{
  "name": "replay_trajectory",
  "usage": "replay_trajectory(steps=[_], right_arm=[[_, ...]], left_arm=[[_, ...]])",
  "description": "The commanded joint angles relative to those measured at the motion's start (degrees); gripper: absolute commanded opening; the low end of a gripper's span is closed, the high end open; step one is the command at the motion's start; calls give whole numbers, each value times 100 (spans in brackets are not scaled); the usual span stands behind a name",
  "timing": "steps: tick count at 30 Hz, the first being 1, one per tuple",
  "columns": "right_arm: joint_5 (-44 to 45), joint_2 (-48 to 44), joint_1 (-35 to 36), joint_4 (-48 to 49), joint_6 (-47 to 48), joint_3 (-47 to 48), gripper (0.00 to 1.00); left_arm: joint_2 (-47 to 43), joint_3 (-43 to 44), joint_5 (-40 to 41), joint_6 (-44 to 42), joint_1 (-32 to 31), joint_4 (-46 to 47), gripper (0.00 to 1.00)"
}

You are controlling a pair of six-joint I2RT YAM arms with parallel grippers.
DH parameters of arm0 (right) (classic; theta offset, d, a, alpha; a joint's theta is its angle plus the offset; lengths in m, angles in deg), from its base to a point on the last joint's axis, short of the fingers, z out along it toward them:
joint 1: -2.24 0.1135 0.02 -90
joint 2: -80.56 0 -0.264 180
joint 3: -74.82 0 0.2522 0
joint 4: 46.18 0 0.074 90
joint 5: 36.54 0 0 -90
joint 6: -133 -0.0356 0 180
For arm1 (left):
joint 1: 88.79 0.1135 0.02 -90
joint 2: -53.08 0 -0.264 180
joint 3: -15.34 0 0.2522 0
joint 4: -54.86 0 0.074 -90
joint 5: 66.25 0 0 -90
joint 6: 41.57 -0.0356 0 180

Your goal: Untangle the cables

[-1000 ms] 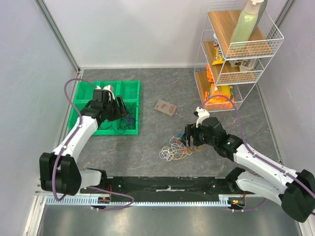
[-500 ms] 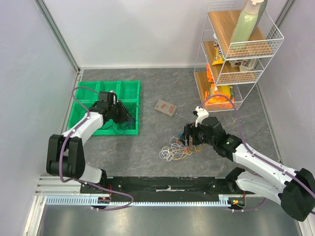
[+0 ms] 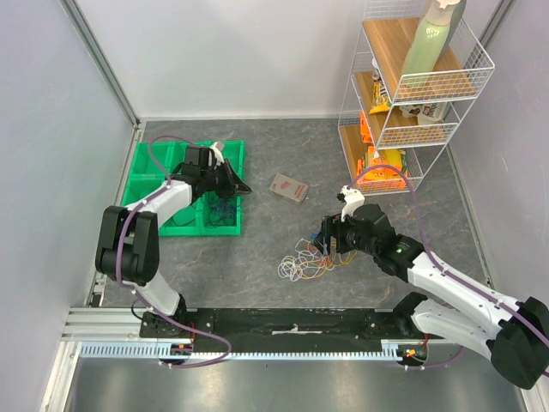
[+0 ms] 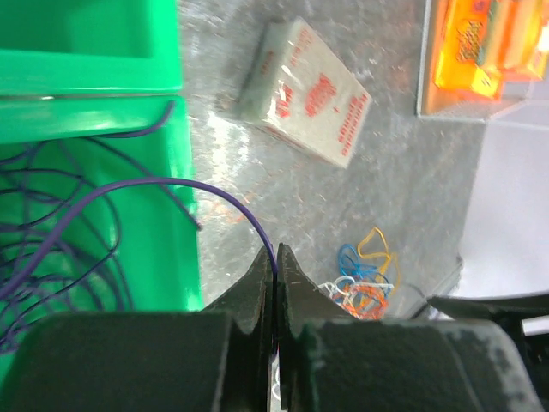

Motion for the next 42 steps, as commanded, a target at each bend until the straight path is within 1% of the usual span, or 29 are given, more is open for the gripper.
replay_trajectory(steps=[1,5,7,9,10,12,13,14,16,19,21,24,25,29,33,34,37,39,41,42], right_arm=[[32,17,13,180,84,15,84],[41,-45,4,180,84,-20,84],[41,-27,13,180,93,-37,84],[14,17,4,224,75,-37,85],[6,34,4,224,75,-37,84],[-21,69,4,268,66,-29,84],[-30,70,4,277,66,-29,84],[-30,78,4,286,58,-37,84],[-38,78,4,286,49,-37,84],[-56,105,-5,312,31,-46,84],[-65,122,4,356,14,-64,84],[-109,157,4,391,-30,-90,84],[-135,157,4,391,-48,-90,84],[-135,96,13,391,-48,-99,84],[-144,78,4,374,-39,-108,84],[-153,78,13,382,-57,-108,84],[-162,78,4,382,-74,-125,85],[-153,52,4,382,-74,-143,84],[-153,17,4,382,-92,-178,84],[-144,8,4,382,-92,-187,84]], left_arm=[[215,52,-1283,-194,144,887,2],[110,-378,-1801,272,408,1809,2],[49,-458,-1829,299,461,1864,2],[49,-676,-2065,517,566,2310,2],[57,-817,-2162,754,610,2669,2],[110,-1221,-2574,1403,707,3905,2],[154,-1318,-2698,1633,690,4303,2],[224,-1328,-2821,1879,655,4629,2],[268,-1284,-2892,2030,532,4930,2],[295,-1240,-2901,2057,365,4949,2],[338,-1301,-2945,2171,312,5150,2],[453,-1441,-3033,2557,303,5615,2],[444,-1529,-3016,2628,338,5713,2],[365,-1688,-2971,2523,504,5582,2],[461,-1803,-3024,2917,680,6178,2],[488,-1785,-3033,2962,724,6188,2],[576,-1715,-2998,2945,839,5970,2],[515,-1706,-2858,2744,953,5592,2],[392,-1697,-2656,2376,1049,5022,2],[296,-1662,-2490,2182,1067,4584,2]])
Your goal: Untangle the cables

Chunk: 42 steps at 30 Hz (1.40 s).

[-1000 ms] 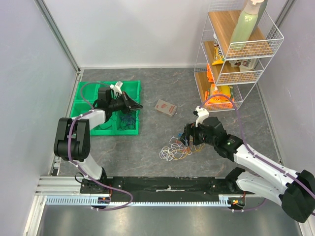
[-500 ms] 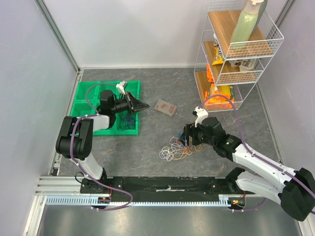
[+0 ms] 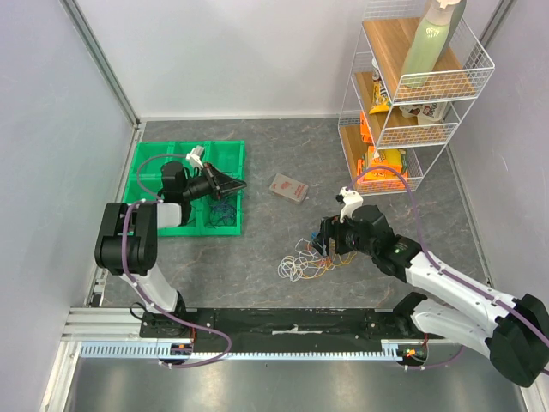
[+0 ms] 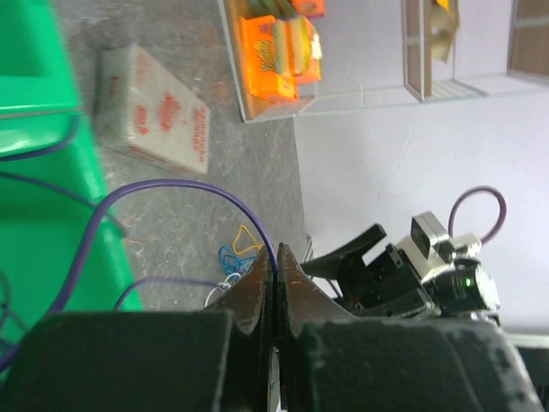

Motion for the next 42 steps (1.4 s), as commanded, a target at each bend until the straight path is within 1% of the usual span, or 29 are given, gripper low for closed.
replay_trajectory(steps=[1,2,5,7,9,11,13,18,22,23,24,26,28,31,34,36,39,41,42], right_arm=[[-11,-121,13,194,-61,-106,84],[-11,-112,13,203,-61,-115,84],[-19,-60,4,238,-61,-115,84],[-54,-24,13,256,-61,-115,85],[-72,2,4,308,-70,-123,84],[-98,28,4,378,-96,-141,84],[-142,72,4,431,-123,-150,84],[-204,134,-5,493,-158,-150,84],[-195,81,4,476,-158,-167,84],[-178,64,4,458,-149,-176,84],[-186,55,4,441,-141,-176,84],[-186,37,4,414,-132,-167,84],[-186,28,13,414,-123,-176,85],[-195,28,4,432,-105,-176,84],[-213,55,4,432,-88,-159,84],[-230,28,4,440,-79,-167,84],[-230,-24,4,423,-88,-203,85],[-248,-59,4,405,-88,-220,84],[-248,-68,4,397,-88,-229,84]], left_arm=[[-286,172,503,-745,165,-1337,2],[-392,277,827,-1105,182,-1785,2],[-726,637,2012,-1705,200,-3594,2],[-901,796,2769,-1872,191,-4274,2],[-1051,849,3367,-1926,165,-4504,2],[-1087,980,4000,-1978,86,-4978,2],[-982,1164,4265,-2136,-28,-5216,2],[-534,1709,5135,-2347,-616,-5850,2],[-253,2043,5243,-2400,-828,-6043,2],[-243,2070,5225,-2418,-837,-6131,11],[-330,2062,5207,-2461,-828,-6149,23],[-584,1957,5225,-2575,-820,-6175,39],[-901,1842,5233,-2707,-828,-6245,50],[-1332,1728,5181,-2927,-767,-6491,61],[-1683,1623,5032,-3085,-618,-6755,64],[-1921,1517,4944,-3130,-434,-6870,64],[-2281,1254,4716,-3130,-39,-6914,61],[-2440,1122,4785,-3068,199,-6940,60],[-2484,1078,4820,-3016,426,-6949,60]])
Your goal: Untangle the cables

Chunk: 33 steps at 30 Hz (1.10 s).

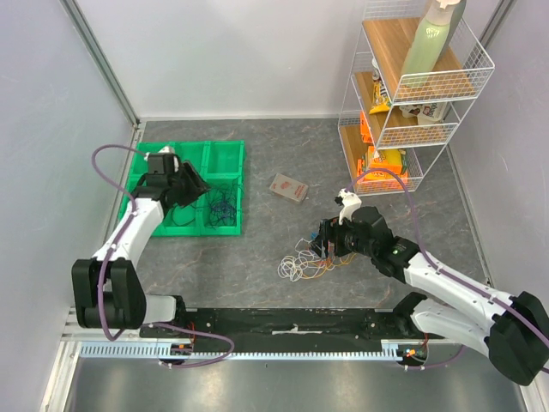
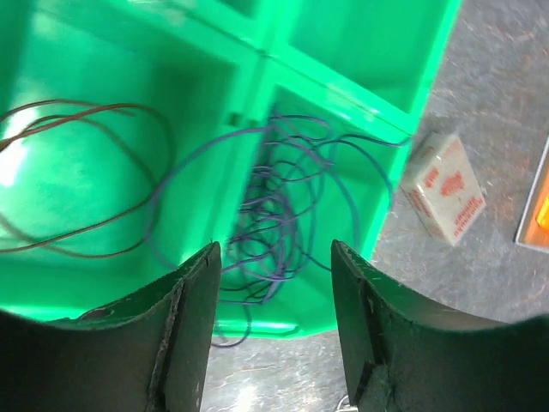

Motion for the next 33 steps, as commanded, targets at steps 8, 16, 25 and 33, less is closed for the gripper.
replay_trajectory(steps=[8,16,25,33], right_arm=[[-49,-270,4,149,2,-63,84],[12,-411,4,44,-25,-98,85],[4,-296,4,79,10,-54,85],[-75,-112,13,211,2,-45,85]], left_arm=[[563,-102,-538,412,1249,-132,56],[1083,-260,-1032,773,1276,668,38],[259,-691,-724,712,1250,1020,2],[-288,-340,626,-158,355,353,2]])
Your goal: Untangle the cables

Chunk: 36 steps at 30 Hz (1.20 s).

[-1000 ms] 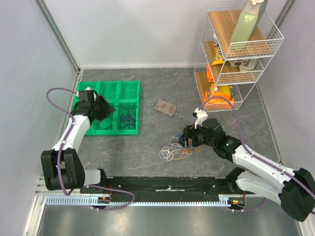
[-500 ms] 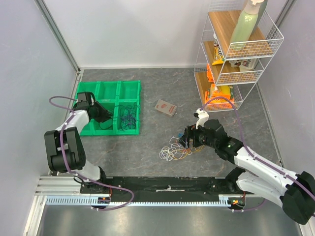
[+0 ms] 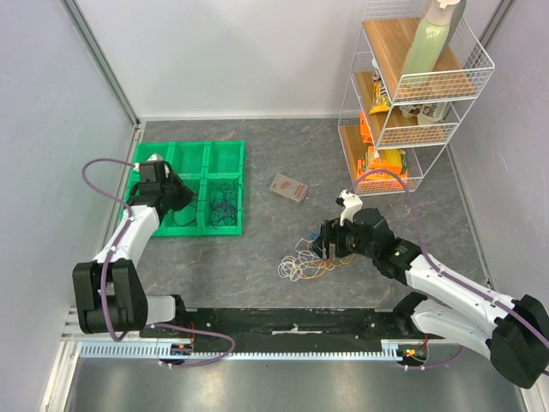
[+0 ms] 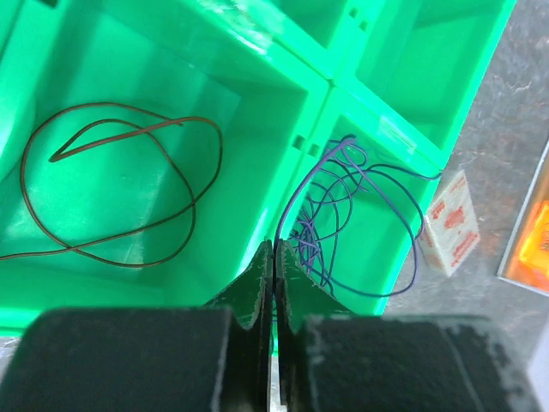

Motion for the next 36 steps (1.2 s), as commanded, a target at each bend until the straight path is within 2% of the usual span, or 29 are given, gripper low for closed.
replay_trajectory(steps=[1,8,11,17,21,23,28,33,36], right_arm=[[-75,102,13,250,-5,27,85],[-137,94,13,277,-66,36,85],[-137,50,13,259,-58,9,85],[-85,-20,13,172,-66,-17,85],[38,-29,4,66,-5,-52,85],[82,-12,13,48,13,-44,85],[503,-117,4,-39,-66,9,84],[881,-179,4,-119,-198,-70,85],[961,-47,4,-171,-251,-87,84]], left_arm=[[-122,453,1310,-681,-825,-384,2],[975,1209,2929,-638,-1759,-1299,2],[1415,1421,2957,-559,-1953,-1299,2],[1769,1580,2299,-497,-1980,-1150,2],[1137,1325,2087,-603,-1971,-966,38],[751,1123,1912,-655,-1971,-878,48],[-102,886,1376,-875,-1971,-860,59],[-797,718,945,-1042,-1962,-790,79],[-833,744,647,-1033,-1962,-833,81]])
